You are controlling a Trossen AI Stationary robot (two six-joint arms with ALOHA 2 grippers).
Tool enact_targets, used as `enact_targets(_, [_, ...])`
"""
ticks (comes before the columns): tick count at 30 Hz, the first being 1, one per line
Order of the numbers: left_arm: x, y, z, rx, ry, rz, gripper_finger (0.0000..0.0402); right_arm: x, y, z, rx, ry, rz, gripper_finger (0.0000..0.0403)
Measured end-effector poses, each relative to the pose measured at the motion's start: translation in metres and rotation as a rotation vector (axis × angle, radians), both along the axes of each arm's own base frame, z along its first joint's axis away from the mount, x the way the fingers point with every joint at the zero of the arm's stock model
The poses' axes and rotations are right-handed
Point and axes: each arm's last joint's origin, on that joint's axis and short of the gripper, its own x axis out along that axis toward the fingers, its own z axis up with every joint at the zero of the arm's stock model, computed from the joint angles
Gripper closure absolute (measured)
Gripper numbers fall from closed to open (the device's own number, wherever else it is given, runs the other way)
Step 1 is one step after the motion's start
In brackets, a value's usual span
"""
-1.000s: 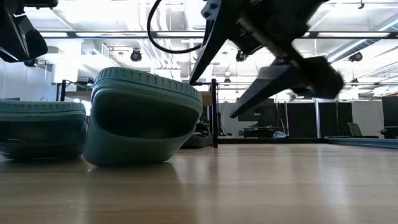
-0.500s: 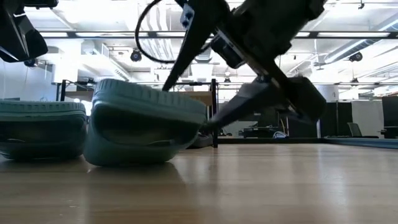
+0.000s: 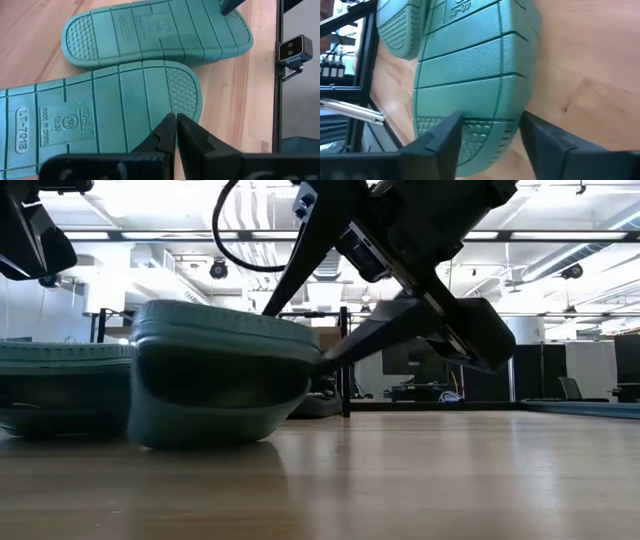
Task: Pick and place slides into the shelf
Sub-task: Put the right green slide on the shelf
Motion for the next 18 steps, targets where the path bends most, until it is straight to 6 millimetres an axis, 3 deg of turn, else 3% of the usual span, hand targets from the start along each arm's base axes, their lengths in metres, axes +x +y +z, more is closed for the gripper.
enact_targets(9, [0.0,0.0,0.0,0.0,0.0,0.0,0.0402,0.001,0.001,0.002,-0.021,-0.011,0.03,0.0345])
enact_targets(18, [0.0,0.0,0.0,0.0,0.0,0.0,0.0402,0.003,0.004,0.023,-0.239,-0.017,0.048,0.0369])
